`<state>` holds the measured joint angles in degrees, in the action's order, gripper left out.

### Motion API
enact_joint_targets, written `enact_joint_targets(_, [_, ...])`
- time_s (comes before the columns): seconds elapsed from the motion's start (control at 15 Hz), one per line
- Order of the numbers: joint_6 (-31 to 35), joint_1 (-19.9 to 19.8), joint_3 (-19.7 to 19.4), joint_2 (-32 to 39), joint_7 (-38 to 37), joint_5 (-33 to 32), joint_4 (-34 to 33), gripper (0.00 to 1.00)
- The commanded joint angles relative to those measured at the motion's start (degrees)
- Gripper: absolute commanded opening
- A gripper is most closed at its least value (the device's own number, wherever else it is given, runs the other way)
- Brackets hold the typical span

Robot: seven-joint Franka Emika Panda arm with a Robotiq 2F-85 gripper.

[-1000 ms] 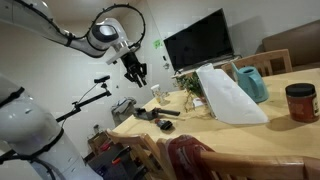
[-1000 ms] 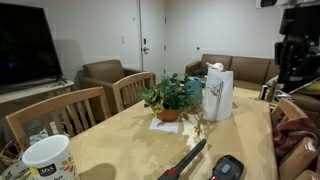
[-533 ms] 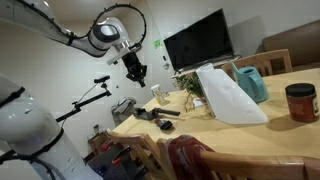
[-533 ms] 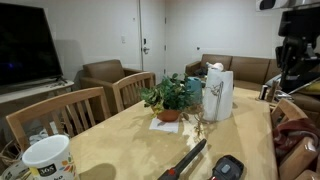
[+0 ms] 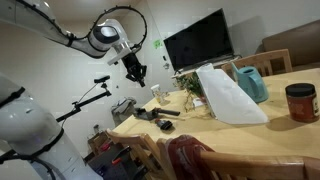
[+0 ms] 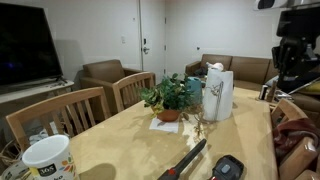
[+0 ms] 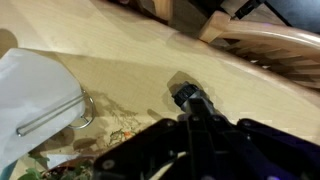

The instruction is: Dismantle the vacuum head

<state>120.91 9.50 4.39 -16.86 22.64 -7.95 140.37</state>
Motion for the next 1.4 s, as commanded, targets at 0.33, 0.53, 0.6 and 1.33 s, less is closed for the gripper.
enact_joint_targets(0.33, [9.1, 3.0, 1.8, 7.6, 11.6, -1.8, -4.2, 0.00])
enact_joint_targets(0.53, [10.2, 2.4, 2.4, 10.7, 11.2, -3.2, -5.8, 0.00])
enact_joint_targets(0.6, [9.8, 2.4, 2.5, 11.2, 11.9, -3.4, -6.3, 0.00])
enact_joint_targets(1.33, [9.2, 2.3, 2.8, 10.6, 10.9, -3.9, -5.7, 0.00])
